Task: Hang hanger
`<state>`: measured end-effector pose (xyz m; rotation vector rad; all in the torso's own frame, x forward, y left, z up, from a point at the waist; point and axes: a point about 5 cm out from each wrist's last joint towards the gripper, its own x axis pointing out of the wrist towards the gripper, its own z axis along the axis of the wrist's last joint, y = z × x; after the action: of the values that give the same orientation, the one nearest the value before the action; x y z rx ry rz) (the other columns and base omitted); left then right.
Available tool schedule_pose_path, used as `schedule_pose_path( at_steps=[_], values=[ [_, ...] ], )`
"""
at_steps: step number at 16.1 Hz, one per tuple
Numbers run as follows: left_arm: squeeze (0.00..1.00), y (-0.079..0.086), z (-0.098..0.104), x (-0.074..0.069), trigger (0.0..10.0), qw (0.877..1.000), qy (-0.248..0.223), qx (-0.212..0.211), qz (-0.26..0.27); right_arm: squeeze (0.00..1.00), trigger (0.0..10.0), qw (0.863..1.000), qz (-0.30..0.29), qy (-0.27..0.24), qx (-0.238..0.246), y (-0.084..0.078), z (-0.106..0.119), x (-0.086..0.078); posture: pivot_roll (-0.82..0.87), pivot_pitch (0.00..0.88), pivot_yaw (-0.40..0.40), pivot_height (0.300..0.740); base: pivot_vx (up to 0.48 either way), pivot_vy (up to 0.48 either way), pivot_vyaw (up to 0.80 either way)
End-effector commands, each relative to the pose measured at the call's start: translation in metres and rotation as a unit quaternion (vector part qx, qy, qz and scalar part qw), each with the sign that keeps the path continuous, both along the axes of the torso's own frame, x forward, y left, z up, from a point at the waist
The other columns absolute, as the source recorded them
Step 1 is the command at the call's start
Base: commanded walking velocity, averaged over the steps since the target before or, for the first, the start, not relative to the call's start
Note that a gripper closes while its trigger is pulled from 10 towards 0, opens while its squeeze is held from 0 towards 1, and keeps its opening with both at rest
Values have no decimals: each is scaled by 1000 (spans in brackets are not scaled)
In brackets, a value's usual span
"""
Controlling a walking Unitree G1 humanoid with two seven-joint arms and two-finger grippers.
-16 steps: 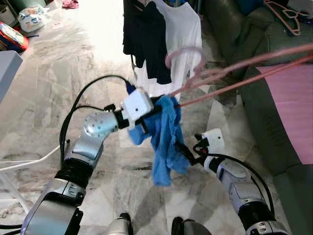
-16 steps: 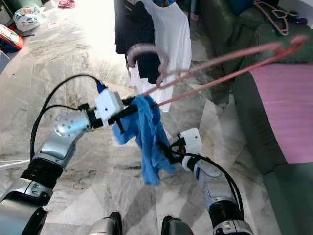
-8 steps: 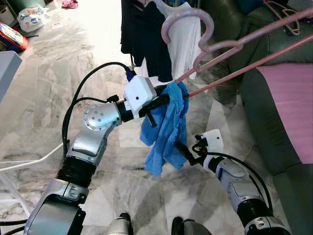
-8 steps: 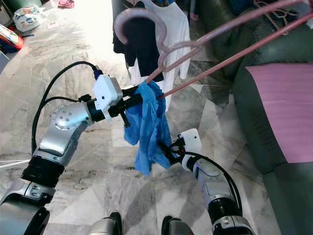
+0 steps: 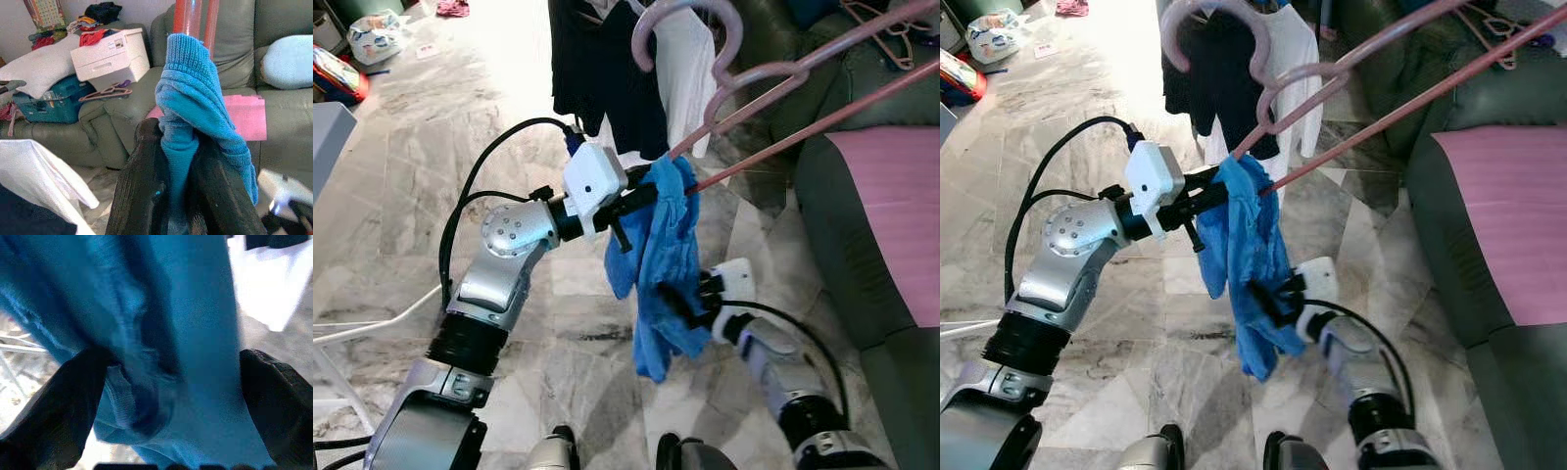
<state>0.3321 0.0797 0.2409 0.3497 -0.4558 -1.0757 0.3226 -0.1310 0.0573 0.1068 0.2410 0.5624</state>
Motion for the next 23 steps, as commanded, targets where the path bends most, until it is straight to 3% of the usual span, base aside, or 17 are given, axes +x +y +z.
schedule_pose_path(
  at_steps=[1, 2, 6, 11, 15, 23],
  values=[
    [0, 1, 13, -4, 0, 1000, -21, -15, -7, 0, 8784, 1000, 4, 20, 3, 3, -7, -3, 65, 240, 9, 740, 0, 0, 0],
    [0, 0, 14, -4, 0, 1000, -21, -17, -10, 0, 0, 999, 0, 32, 16, 6, -10, -2, 67, 238, 10, 740, 0, 0, 0],
    [0, -1, 16, -6, 0, 1000, -19, -20, -13, 0, 0, 996, -61, 57, 30, 8, -11, 6, 76, 237, 6, 740, 0, 0, 0],
    [0, 1, 15, -6, 0, 1000, -17, -23, -6, 0, 0, 989, -131, 66, 19, -13, -12, 10, 78, 233, -1, 740, 0, 0, 0],
    [0, 1, 18, -5, 0, 999, -17, -29, -5, 0, 0, 985, -155, 71, 17, -23, -15, 9, 73, 232, 0, 740, 0, 0, 0],
    [0, -1, 16, -5, 0, 999, -15, -29, -2, 0, 0, 985, -158, 69, 29, -22, -14, 10, 76, 239, 5, 740, 0, 0, 0]
  ],
)
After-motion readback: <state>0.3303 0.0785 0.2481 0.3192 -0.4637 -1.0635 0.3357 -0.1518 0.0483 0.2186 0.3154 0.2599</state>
